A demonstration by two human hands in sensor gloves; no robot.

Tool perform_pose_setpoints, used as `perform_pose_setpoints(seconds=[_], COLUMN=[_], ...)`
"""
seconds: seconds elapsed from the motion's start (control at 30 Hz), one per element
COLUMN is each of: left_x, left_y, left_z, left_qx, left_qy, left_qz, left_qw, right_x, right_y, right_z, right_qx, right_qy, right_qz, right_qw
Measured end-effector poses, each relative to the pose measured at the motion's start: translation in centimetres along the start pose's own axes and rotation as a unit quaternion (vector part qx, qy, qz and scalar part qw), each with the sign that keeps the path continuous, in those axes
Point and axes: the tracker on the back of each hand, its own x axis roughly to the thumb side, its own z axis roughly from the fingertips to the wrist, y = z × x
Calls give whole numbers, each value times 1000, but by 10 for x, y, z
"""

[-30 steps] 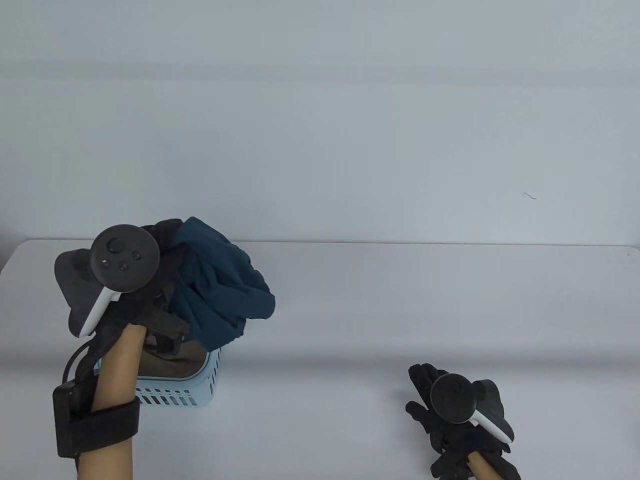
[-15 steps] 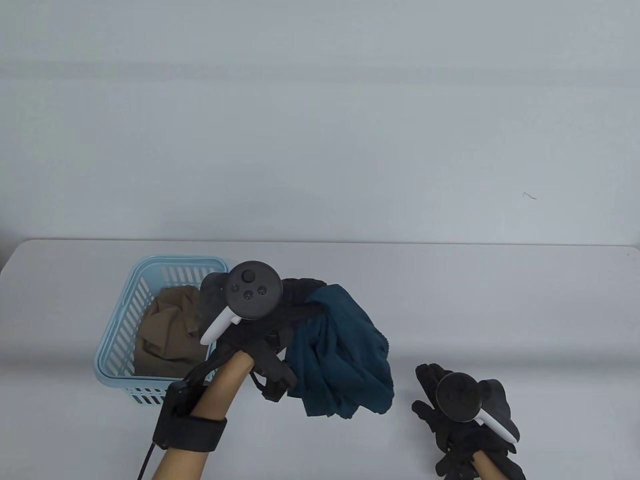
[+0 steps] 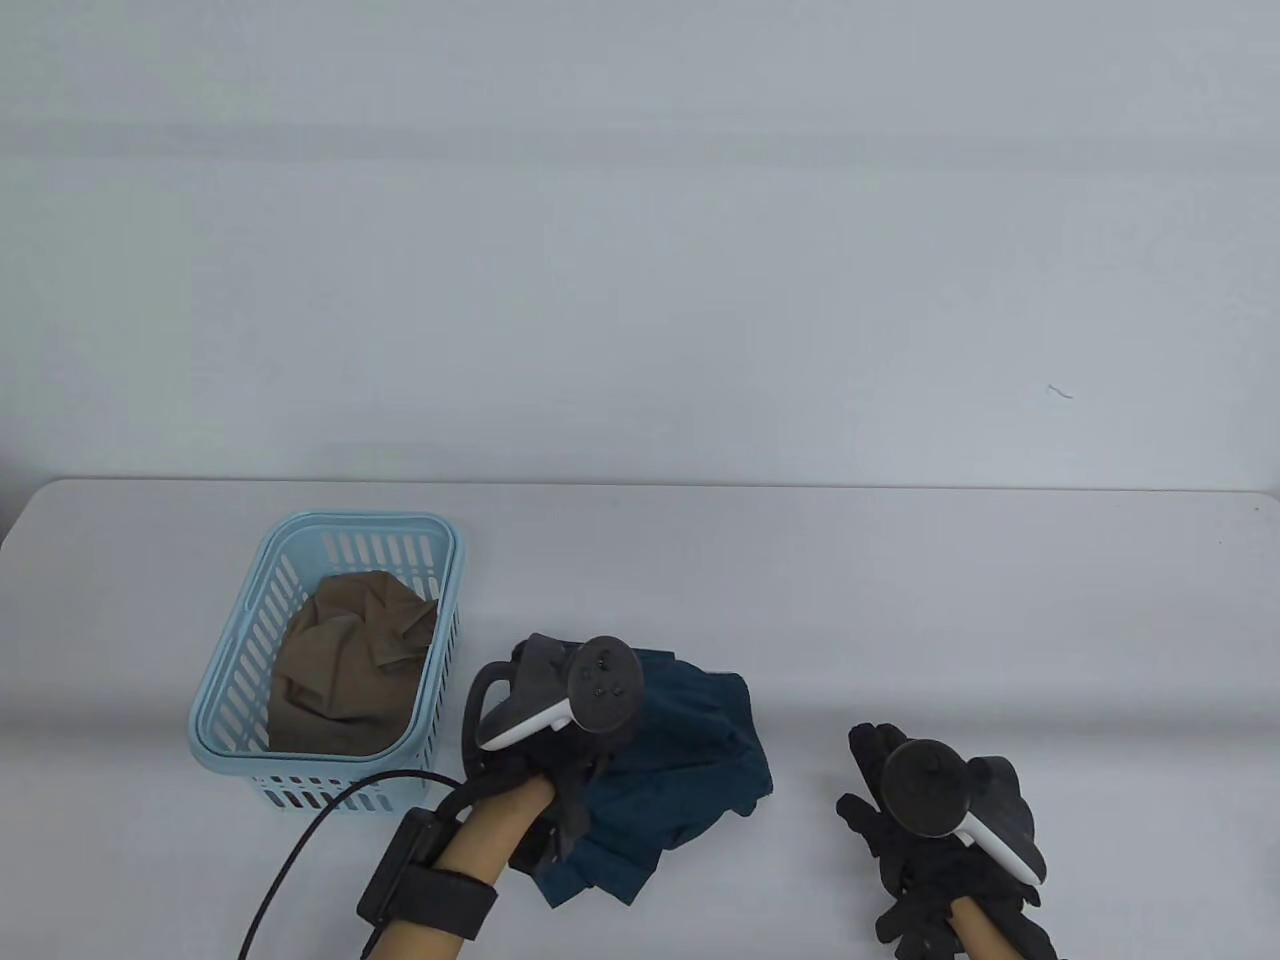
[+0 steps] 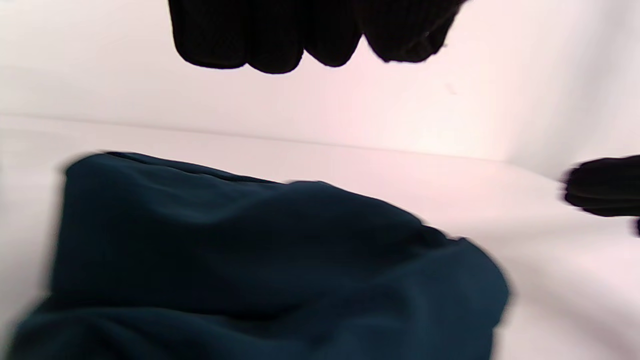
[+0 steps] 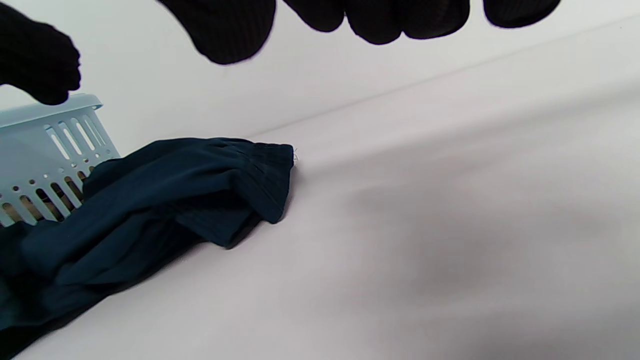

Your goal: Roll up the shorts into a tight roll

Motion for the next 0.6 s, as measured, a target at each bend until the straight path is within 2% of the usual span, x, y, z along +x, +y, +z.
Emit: perform_pose_setpoints(seconds=[0.13,0.3,0.43,0.6], left_x=[41,80,93,89], left_y=[-20,-49,-75,-102], left_z=[-13,-37,-59,-78], left_qx=[-24,-53,-90,-110], left_qy=[-53,-78,-54,-12], left_qz=[6,-25,-58,-116], left_qw=[998,995,993,987], right_x=[0,0,1,2], right_y=[0,0,0,1], right_z=[0,0,1,0], right_qx=[2,4,8,15], right_qy=[0,0,-1,0], right_qz=[-1,-2,-2,-2], right_qw=[1000,1000,1000,1000])
